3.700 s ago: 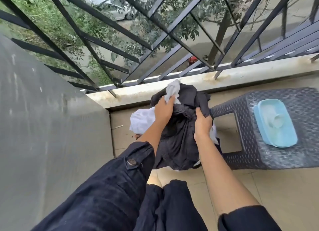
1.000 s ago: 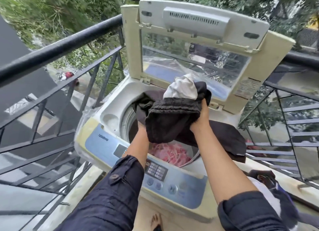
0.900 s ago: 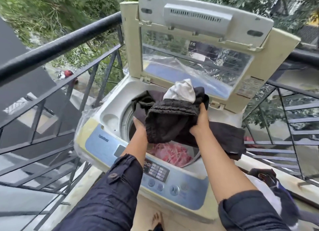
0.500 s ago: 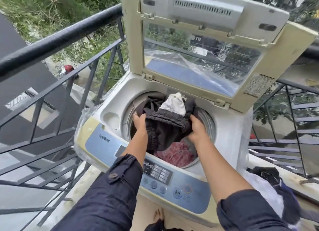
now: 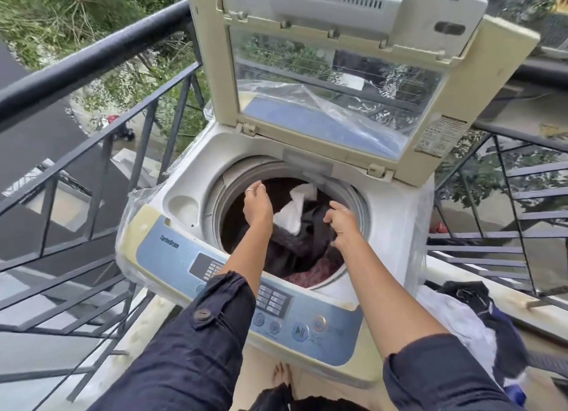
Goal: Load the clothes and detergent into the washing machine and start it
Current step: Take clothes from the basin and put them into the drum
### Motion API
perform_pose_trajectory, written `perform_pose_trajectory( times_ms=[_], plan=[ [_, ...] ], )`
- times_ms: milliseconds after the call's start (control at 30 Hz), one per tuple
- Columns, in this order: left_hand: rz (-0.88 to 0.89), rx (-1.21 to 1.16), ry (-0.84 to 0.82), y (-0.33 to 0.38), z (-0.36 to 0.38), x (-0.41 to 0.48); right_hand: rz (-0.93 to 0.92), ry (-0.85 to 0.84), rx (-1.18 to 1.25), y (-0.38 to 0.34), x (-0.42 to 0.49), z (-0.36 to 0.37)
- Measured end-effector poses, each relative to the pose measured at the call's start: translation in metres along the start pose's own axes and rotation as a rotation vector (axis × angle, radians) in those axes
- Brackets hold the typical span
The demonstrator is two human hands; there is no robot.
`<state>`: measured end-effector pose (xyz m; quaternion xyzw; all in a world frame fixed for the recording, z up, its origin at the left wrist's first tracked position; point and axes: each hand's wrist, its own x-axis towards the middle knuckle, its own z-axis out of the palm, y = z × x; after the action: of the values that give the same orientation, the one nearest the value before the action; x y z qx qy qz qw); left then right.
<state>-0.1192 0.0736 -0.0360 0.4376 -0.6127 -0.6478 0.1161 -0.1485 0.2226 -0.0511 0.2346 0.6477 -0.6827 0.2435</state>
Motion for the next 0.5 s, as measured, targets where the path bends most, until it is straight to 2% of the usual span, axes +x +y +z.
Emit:
perform_pose_trajectory(
  times_ms=[300,500],
  plan=[
    [0.11,-0.104,-0.096,0.007,0.07,-0.065,-0.233,-0.047,0.005,-0.025,-0.019,-0.06],
    [0.259,-0.085,-0.123,0.0,0.125,-0.136,-0.369,-0.034,-0.026,-0.038,-0.034,-0.137]
  ],
)
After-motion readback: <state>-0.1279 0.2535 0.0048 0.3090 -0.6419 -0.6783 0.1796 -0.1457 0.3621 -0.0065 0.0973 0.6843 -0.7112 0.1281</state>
